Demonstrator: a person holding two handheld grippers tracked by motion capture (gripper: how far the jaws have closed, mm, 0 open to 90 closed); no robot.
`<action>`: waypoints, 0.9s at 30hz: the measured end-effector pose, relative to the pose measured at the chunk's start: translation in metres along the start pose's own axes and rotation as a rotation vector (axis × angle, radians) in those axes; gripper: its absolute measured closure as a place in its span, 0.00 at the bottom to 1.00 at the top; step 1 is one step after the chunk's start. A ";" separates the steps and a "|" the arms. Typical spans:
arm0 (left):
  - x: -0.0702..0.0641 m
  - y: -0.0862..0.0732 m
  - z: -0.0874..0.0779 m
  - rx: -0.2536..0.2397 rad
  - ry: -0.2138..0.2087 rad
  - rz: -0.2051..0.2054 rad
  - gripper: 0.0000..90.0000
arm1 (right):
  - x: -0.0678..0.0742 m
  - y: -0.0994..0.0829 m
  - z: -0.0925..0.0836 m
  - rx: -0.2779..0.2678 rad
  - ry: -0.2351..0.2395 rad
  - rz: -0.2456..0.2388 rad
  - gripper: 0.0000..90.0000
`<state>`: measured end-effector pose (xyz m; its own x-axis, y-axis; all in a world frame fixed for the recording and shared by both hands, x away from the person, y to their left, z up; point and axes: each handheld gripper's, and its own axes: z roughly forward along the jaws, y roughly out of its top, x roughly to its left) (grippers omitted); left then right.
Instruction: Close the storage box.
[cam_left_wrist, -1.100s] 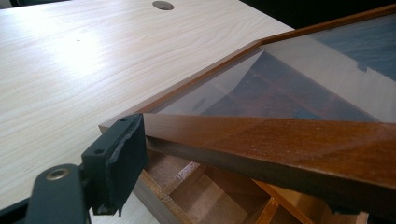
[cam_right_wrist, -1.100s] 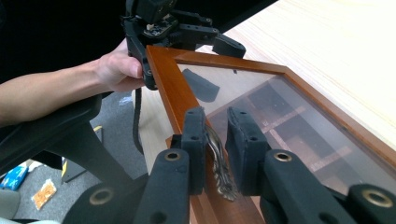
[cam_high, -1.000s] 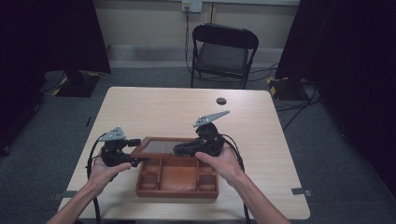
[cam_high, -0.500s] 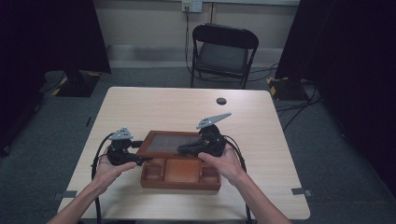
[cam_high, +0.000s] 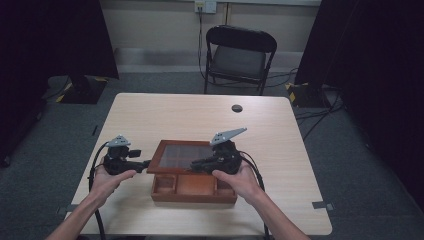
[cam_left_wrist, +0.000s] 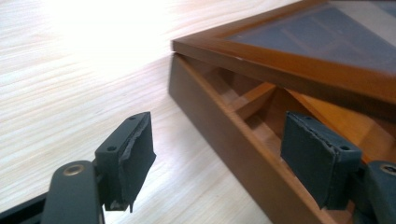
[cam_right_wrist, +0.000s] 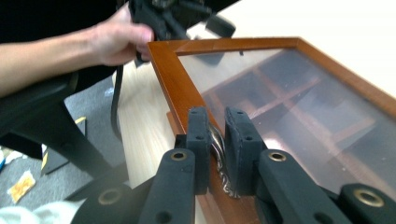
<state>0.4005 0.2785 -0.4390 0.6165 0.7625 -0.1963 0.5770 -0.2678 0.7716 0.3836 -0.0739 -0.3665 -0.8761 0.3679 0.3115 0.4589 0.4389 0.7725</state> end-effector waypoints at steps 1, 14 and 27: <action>0.001 0.000 0.000 -0.001 -0.001 0.001 0.28 | 0.000 -0.002 0.001 0.012 0.004 -0.004 0.90; 0.008 0.002 -0.005 -0.012 0.005 -0.008 0.27 | 0.002 -0.023 0.017 0.083 0.011 -0.006 0.90; 0.008 0.001 -0.004 -0.015 -0.021 -0.014 0.26 | 0.003 -0.038 0.032 0.118 0.007 -0.015 0.90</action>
<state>0.4037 0.2867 -0.4369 0.6196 0.7535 -0.2200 0.5777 -0.2480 0.7777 0.3681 -0.0630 -0.4122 -0.8837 0.3550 0.3050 0.4599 0.5377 0.7067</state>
